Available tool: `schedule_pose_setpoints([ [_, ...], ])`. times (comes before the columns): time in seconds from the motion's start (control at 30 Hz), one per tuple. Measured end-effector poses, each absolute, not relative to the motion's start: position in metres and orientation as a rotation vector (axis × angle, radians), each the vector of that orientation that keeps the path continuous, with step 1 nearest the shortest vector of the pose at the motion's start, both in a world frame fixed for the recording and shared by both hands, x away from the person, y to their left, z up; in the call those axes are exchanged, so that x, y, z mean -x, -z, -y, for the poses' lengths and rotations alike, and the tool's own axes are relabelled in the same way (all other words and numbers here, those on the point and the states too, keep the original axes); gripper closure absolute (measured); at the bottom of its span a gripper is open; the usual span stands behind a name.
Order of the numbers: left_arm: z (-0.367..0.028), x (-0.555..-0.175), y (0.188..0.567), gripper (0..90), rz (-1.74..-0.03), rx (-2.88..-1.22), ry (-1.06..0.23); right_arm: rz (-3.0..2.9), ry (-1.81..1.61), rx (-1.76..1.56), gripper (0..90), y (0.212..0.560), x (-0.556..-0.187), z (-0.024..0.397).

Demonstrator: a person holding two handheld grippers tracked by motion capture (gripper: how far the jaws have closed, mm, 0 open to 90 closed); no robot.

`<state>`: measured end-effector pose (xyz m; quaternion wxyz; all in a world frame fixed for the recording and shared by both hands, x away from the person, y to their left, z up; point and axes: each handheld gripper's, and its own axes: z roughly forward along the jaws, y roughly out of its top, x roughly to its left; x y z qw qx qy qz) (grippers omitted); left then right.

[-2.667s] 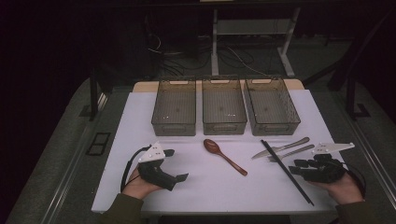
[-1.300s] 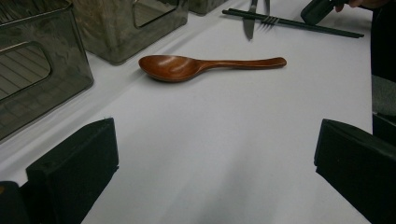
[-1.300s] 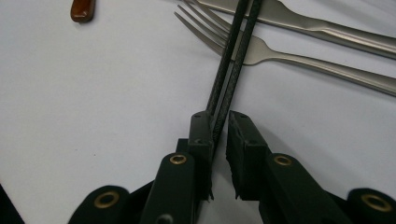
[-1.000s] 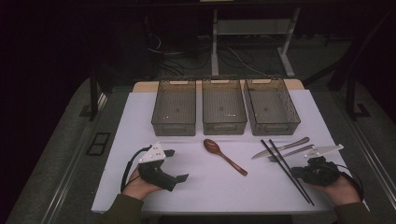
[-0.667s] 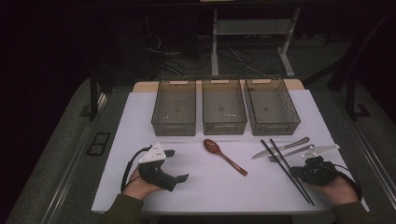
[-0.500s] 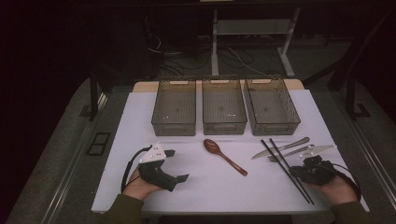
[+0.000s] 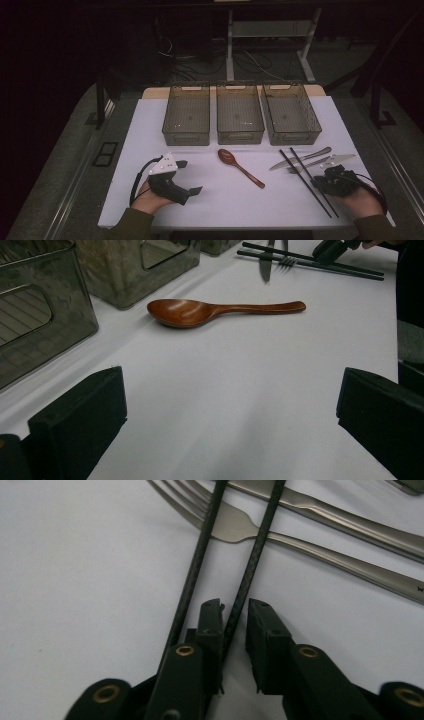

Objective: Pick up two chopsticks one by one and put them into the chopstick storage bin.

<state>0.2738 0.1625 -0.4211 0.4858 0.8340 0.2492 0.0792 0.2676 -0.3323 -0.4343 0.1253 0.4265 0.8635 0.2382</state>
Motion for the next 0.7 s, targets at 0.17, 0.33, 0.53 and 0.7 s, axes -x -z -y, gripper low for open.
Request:
schedule_pose_setpoints([
  [0.17,-0.1616,-0.2736,0.4215,0.0,-0.606,-2.030,-0.191,-2.493,-0.746,-1.318,76.9,0.4360,-0.2700,0.3371],
  [0.33,-0.1617,-0.2736,0.4213,0.0,-0.604,-2.030,-0.191,-2.482,-0.724,-1.358,82.9,0.4351,-0.2728,0.3357],
  [0.53,-0.1620,-0.2736,0.4212,0.0,-0.604,-2.029,-0.191,-2.482,-0.729,-1.385,85.2,0.4349,-0.2743,0.3375],
  [0.7,-0.1621,-0.2735,0.4211,0.0,-0.604,-2.029,-0.191,-2.480,-0.731,-1.375,85.9,0.4351,-0.2735,0.3376],
])
